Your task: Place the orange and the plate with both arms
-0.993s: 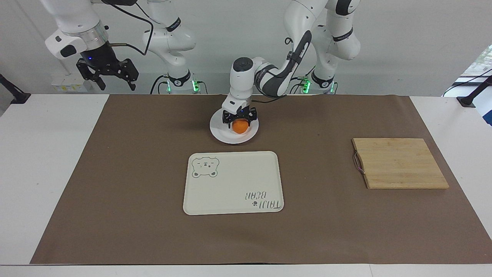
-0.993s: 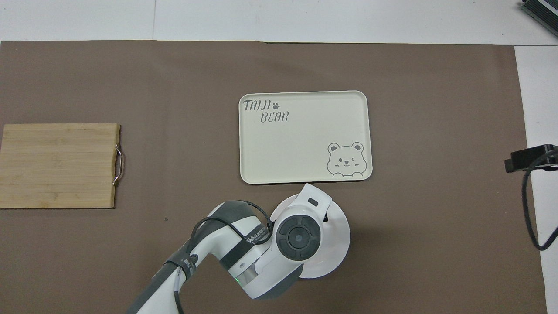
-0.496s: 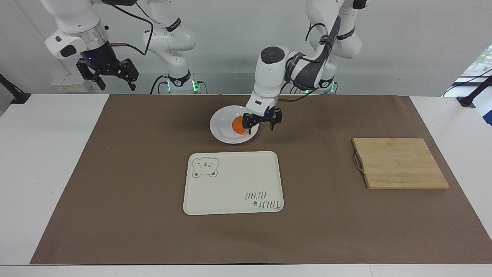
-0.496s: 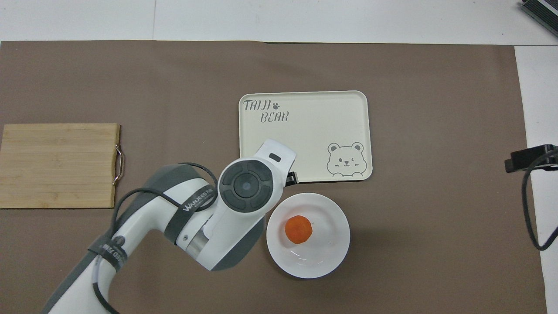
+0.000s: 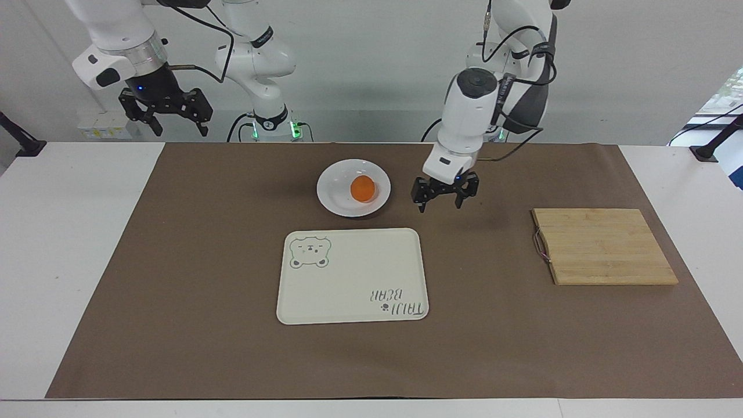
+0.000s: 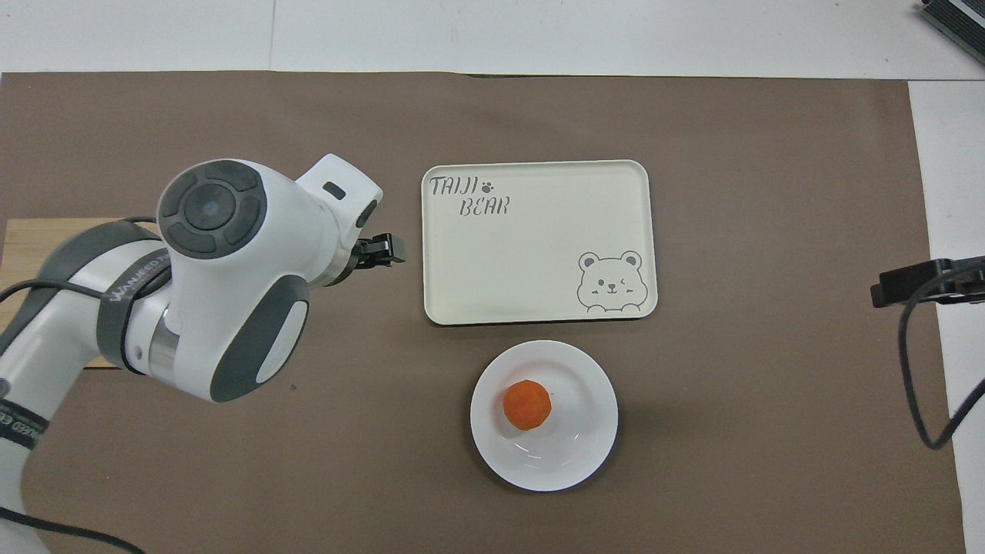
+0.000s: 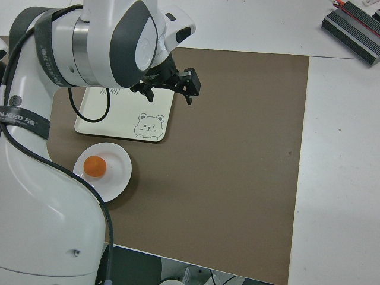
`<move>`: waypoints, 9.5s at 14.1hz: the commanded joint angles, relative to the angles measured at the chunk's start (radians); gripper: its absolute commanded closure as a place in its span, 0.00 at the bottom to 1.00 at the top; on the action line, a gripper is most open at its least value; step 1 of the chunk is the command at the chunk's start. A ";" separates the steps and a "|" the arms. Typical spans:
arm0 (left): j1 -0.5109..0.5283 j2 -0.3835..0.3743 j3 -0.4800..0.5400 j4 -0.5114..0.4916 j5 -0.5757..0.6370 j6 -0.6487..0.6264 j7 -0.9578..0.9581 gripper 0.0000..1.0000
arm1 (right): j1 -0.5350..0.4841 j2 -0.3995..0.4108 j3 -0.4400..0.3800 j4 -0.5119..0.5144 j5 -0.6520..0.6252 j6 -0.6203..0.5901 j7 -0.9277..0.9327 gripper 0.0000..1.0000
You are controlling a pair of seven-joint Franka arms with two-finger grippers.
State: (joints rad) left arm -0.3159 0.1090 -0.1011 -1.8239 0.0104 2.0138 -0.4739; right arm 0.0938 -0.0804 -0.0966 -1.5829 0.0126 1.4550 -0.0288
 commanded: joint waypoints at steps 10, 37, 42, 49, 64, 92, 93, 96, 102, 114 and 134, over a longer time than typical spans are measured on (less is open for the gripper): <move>0.195 -0.031 -0.006 0.160 -0.003 -0.213 0.236 0.00 | -0.006 -0.055 -0.009 -0.556 0.613 0.345 -0.251 0.00; 0.273 -0.146 0.110 0.209 -0.003 -0.498 0.469 0.00 | 0.138 0.080 -0.006 -1.046 1.311 0.619 -0.757 0.00; 0.288 -0.147 0.110 0.209 -0.003 -0.501 0.471 0.00 | 0.139 0.082 -0.008 -1.046 1.311 0.634 -0.783 0.71; 0.288 -0.147 0.110 0.209 -0.003 -0.500 0.471 0.00 | 0.142 0.096 -0.006 -1.034 1.311 0.645 -0.804 1.00; 0.287 -0.147 0.110 0.209 -0.003 -0.500 0.471 0.00 | 0.096 0.356 -0.009 -0.522 1.294 0.532 -0.647 1.00; 0.287 -0.147 0.110 0.209 -0.003 -0.501 0.471 0.00 | 0.086 0.594 -0.020 -0.201 1.048 0.565 -0.501 0.00; 0.287 -0.147 0.110 0.209 -0.003 -0.501 0.471 0.00 | 0.086 0.579 -0.023 -0.186 0.997 0.565 -0.446 0.00; 0.287 -0.147 0.110 0.209 -0.003 -0.500 0.471 0.00 | 0.086 0.539 -0.028 -0.161 0.871 0.567 -0.362 0.00; 0.287 -0.147 0.110 0.209 -0.003 -0.500 0.471 0.00 | 0.095 0.381 -0.037 -0.144 0.471 0.564 -0.088 0.00; 0.287 -0.147 0.110 0.209 -0.003 -0.501 0.471 0.00 | -0.023 0.163 -0.041 -0.149 0.099 0.312 0.106 0.00; 0.287 -0.147 0.110 0.209 -0.003 -0.500 0.471 0.00 | -0.002 -0.027 -0.018 0.008 -0.056 0.038 0.089 0.00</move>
State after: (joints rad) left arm -0.0217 -0.0318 0.0017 -1.6095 0.0100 1.5211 0.0059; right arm 0.0900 -0.0966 -0.1201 -1.5605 -0.0502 1.4961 0.0555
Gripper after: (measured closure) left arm 0.000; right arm 0.000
